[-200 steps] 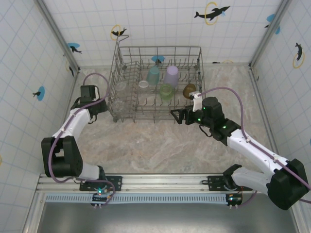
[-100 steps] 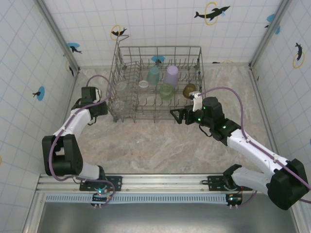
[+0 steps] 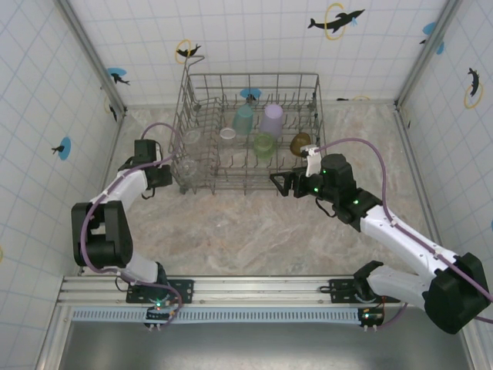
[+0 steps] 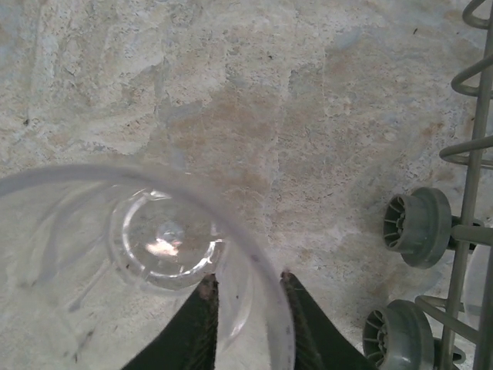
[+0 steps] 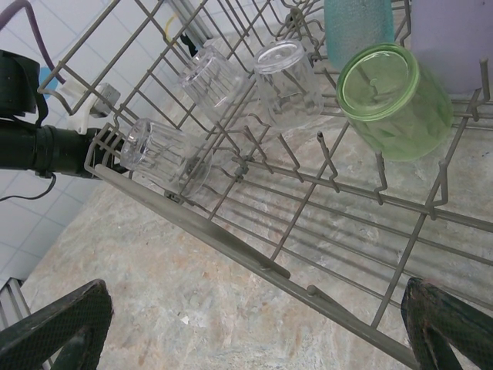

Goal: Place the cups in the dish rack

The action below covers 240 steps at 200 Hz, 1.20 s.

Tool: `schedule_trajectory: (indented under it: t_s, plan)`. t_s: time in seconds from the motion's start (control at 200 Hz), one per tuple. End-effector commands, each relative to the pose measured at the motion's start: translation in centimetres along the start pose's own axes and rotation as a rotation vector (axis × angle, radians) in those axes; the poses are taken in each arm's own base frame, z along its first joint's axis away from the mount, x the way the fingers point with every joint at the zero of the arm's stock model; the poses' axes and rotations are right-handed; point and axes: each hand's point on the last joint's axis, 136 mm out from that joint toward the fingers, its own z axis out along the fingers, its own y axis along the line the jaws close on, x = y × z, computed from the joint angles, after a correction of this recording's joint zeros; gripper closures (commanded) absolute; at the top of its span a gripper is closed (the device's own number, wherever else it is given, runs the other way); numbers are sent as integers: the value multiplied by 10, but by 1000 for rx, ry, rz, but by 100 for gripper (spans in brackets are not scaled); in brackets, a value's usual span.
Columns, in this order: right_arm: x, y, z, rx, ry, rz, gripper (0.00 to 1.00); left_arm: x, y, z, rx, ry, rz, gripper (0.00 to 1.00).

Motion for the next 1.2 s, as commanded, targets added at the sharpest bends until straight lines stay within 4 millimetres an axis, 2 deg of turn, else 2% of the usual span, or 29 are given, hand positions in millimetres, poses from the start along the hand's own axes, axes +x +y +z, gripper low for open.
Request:
schedule_trajectory:
  t_s: [0.0,0.085,0.27,0.485,0.711,0.871,0.901,1.196]
  plan:
    - [-16,7,-7,-16,-65,-18,0,3,3,1,-30,18,-5,85]
    - [-16,7,-8,-17,-66,-19,0,2,5,-1,-44,16,-16,100]
    - [-16,8,-9,-18,-70,-22,0,-5,9,-12,-63,-4,-50,100]
    - [-11,7,-9,-22,-60,-10,0,-26,13,-43,-70,-107,-145,100]
    - [-10,6,-10,-18,-63,-3,0,-68,5,-92,10,-333,-214,100]
    - [-10,6,-9,-22,-60,5,0,-81,5,-115,42,-418,-271,100]
    - [-10,7,-8,-24,-57,4,0,-96,4,-132,55,-474,-277,100]
    - [-6,7,-2,-35,-30,12,0,-132,-19,-202,254,-715,-265,100]
